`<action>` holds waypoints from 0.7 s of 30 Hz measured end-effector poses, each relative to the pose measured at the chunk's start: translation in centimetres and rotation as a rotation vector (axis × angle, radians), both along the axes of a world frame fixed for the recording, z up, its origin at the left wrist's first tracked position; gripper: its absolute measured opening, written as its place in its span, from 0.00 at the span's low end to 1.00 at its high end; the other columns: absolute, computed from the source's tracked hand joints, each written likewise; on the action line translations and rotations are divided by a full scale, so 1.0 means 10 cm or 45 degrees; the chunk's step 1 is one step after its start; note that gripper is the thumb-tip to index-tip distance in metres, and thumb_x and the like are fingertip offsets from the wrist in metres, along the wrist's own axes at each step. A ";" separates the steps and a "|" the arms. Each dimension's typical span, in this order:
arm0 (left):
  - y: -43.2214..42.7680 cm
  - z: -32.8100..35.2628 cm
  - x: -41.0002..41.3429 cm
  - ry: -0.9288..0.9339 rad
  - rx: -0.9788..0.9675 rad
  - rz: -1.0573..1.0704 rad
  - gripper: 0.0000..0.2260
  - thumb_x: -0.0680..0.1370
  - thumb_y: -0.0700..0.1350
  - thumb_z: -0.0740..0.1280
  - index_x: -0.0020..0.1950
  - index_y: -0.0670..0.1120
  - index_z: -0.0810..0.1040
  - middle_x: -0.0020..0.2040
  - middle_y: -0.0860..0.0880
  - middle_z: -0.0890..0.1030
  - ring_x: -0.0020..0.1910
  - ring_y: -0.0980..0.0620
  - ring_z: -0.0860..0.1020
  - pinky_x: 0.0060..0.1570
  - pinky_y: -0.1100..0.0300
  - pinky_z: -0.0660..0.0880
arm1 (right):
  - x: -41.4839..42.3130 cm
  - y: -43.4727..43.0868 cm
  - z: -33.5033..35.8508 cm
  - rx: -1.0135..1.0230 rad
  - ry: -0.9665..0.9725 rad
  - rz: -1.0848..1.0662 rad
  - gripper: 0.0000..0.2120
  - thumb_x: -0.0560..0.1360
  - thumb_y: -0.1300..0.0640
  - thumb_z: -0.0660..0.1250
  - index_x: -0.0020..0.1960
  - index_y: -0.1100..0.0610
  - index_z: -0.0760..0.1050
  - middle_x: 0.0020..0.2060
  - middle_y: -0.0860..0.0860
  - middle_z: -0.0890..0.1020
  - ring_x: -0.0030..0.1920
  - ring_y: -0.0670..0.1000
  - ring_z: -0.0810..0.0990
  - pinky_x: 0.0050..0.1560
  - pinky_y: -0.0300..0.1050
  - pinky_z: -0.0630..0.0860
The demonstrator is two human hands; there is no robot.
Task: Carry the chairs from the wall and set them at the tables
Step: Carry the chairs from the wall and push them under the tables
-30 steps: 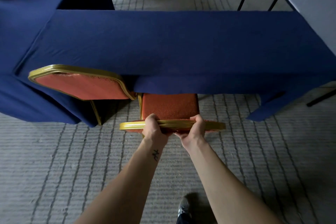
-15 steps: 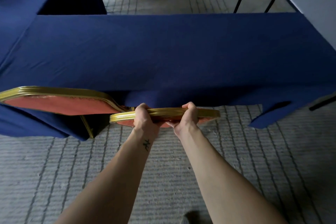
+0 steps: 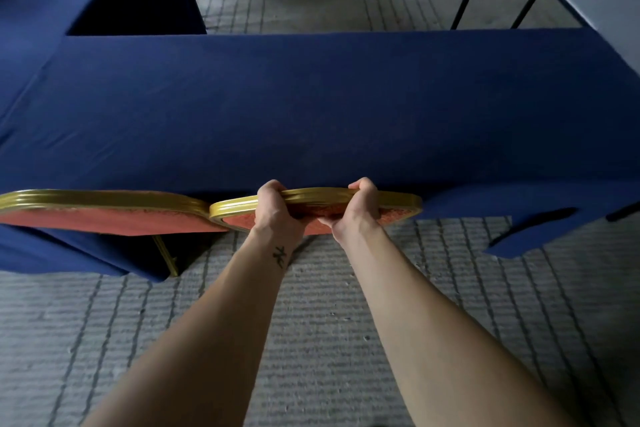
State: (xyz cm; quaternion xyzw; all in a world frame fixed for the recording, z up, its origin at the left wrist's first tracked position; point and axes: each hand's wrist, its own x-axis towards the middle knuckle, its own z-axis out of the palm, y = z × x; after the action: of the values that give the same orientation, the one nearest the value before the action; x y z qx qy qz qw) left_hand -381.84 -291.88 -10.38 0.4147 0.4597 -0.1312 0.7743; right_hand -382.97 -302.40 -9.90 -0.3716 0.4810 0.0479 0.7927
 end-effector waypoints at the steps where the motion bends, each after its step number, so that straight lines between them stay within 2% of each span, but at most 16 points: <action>1: 0.01 -0.01 0.04 -0.010 -0.018 -0.006 0.17 0.71 0.45 0.66 0.56 0.36 0.76 0.57 0.34 0.81 0.53 0.32 0.81 0.57 0.32 0.78 | 0.04 -0.01 -0.01 0.000 0.003 -0.002 0.19 0.66 0.55 0.64 0.56 0.55 0.72 0.51 0.56 0.82 0.51 0.60 0.83 0.55 0.65 0.80; 4: -0.02 -0.07 0.18 0.005 -0.014 0.002 0.24 0.64 0.45 0.67 0.58 0.37 0.77 0.57 0.34 0.81 0.51 0.31 0.82 0.52 0.30 0.79 | 0.18 -0.04 -0.05 -0.011 0.003 0.019 0.18 0.66 0.55 0.64 0.56 0.55 0.71 0.51 0.56 0.82 0.54 0.61 0.83 0.54 0.65 0.80; 7: -0.03 -0.10 0.31 0.018 -0.014 0.025 0.22 0.68 0.46 0.67 0.60 0.38 0.76 0.56 0.35 0.81 0.51 0.31 0.81 0.52 0.29 0.79 | 0.30 -0.05 -0.07 -0.038 0.011 -0.001 0.19 0.67 0.55 0.63 0.58 0.56 0.70 0.51 0.56 0.81 0.53 0.61 0.83 0.54 0.66 0.79; 12: -0.05 -0.12 0.36 0.046 -0.003 0.059 0.25 0.64 0.46 0.66 0.60 0.39 0.75 0.56 0.36 0.81 0.51 0.31 0.81 0.50 0.28 0.79 | 0.35 0.00 -0.07 -0.104 0.066 -0.022 0.23 0.67 0.54 0.62 0.62 0.56 0.70 0.53 0.56 0.80 0.53 0.61 0.81 0.57 0.68 0.77; 15: -0.07 -0.10 0.36 0.047 0.023 0.078 0.22 0.68 0.46 0.66 0.59 0.39 0.75 0.55 0.36 0.81 0.50 0.31 0.82 0.49 0.28 0.79 | 0.35 -0.01 -0.06 -0.095 0.064 -0.046 0.17 0.68 0.54 0.61 0.56 0.56 0.69 0.48 0.55 0.79 0.50 0.59 0.80 0.58 0.68 0.77; 18: -0.07 -0.11 0.39 0.060 -0.004 0.102 0.21 0.69 0.46 0.66 0.61 0.40 0.75 0.56 0.36 0.81 0.50 0.31 0.82 0.49 0.27 0.79 | 0.35 0.01 -0.02 -0.104 0.070 -0.028 0.15 0.68 0.54 0.61 0.54 0.56 0.70 0.49 0.55 0.79 0.52 0.60 0.81 0.58 0.67 0.77; 21: -0.08 -0.10 0.36 0.039 0.000 0.083 0.20 0.70 0.46 0.65 0.60 0.39 0.75 0.55 0.35 0.81 0.50 0.30 0.81 0.49 0.26 0.78 | 0.33 0.01 -0.04 -0.106 0.051 -0.031 0.24 0.66 0.53 0.61 0.62 0.56 0.70 0.49 0.55 0.80 0.53 0.61 0.82 0.57 0.67 0.77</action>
State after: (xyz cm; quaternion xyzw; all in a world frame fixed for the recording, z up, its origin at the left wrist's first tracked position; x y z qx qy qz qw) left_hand -378.24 -292.67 -11.38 0.3976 0.4848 -0.1124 0.7709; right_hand -379.71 -302.32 -10.32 -0.3971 0.5029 0.0256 0.7673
